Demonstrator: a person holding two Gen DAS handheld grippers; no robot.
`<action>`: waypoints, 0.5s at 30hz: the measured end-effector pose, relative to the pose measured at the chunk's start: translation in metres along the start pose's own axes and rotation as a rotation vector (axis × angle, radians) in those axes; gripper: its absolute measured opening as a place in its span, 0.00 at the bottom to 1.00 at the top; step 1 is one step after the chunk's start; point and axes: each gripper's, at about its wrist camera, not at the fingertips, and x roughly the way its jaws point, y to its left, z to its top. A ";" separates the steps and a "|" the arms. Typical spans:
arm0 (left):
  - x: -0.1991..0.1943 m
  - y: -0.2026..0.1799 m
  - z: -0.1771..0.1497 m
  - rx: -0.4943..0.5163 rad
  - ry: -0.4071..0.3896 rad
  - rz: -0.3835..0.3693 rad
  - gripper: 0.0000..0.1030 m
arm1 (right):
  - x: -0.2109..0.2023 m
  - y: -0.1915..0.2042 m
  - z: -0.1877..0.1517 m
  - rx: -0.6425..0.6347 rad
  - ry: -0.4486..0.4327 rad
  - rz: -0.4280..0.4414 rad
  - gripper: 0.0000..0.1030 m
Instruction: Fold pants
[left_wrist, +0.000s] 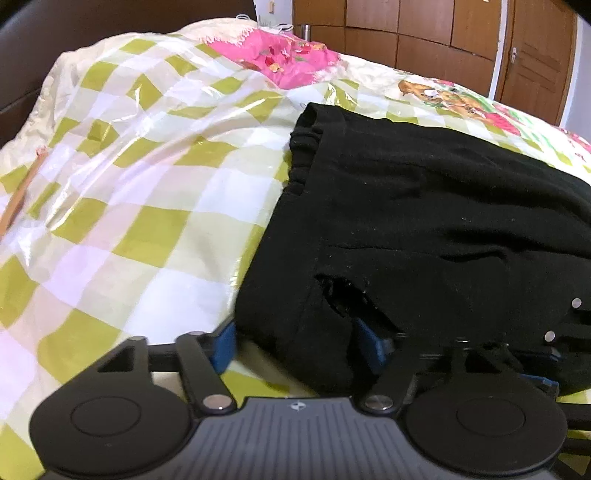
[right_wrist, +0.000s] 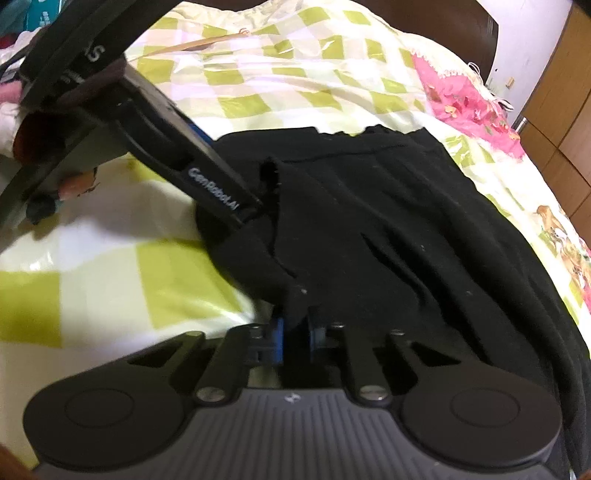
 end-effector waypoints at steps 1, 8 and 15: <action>-0.003 0.001 -0.002 0.011 -0.002 0.013 0.71 | -0.001 0.004 0.001 0.008 0.002 0.004 0.12; -0.021 0.021 -0.006 0.038 0.008 0.139 0.67 | -0.005 0.037 0.022 0.042 -0.011 0.095 0.11; -0.055 0.004 -0.002 0.062 -0.024 0.216 0.67 | -0.045 0.013 0.014 0.187 -0.072 0.158 0.19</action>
